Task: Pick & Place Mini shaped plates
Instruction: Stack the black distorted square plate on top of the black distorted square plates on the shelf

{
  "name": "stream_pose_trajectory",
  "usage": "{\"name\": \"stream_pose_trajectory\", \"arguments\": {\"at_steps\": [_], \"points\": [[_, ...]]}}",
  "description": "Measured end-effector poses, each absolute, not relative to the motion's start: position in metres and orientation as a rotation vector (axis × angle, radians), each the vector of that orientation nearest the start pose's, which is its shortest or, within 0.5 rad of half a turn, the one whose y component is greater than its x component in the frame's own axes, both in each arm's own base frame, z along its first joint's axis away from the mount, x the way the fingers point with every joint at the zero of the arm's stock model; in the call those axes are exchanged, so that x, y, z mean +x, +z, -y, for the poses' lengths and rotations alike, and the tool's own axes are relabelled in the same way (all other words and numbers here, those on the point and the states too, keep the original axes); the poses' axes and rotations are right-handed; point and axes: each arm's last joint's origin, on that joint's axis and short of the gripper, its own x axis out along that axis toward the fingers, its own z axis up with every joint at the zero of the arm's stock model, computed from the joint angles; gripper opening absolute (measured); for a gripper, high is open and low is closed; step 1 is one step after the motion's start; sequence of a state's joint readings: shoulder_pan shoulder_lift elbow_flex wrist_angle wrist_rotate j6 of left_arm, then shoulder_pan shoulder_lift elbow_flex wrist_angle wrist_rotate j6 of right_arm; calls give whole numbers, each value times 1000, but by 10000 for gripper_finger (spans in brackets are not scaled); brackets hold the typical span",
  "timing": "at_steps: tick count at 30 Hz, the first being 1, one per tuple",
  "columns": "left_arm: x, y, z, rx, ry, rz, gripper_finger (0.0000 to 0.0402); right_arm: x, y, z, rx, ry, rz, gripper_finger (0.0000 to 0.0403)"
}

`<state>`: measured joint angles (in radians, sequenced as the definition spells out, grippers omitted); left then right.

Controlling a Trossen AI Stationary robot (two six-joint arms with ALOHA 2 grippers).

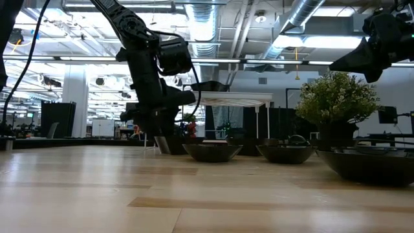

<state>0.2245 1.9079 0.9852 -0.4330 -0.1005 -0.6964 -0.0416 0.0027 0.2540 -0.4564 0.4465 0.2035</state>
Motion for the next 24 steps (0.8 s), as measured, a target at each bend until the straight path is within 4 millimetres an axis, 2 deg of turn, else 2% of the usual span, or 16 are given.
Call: {"name": "stream_pose_trajectory", "arguments": {"at_steps": [8,14,17,24], "points": [[315,99,-75,-697,762,-1194,83,70,204,15,157,-505,-153,1],[316,108,-72,-695,745,-1169,28,70,204,15,157,-505,-152,1],[316,119,-72,-700,734,-1134,8,70,204,15,157,-505,-153,1],[310,162,-69,-722,678,-1004,7,70,204,15,157,-505,-153,1]]}}
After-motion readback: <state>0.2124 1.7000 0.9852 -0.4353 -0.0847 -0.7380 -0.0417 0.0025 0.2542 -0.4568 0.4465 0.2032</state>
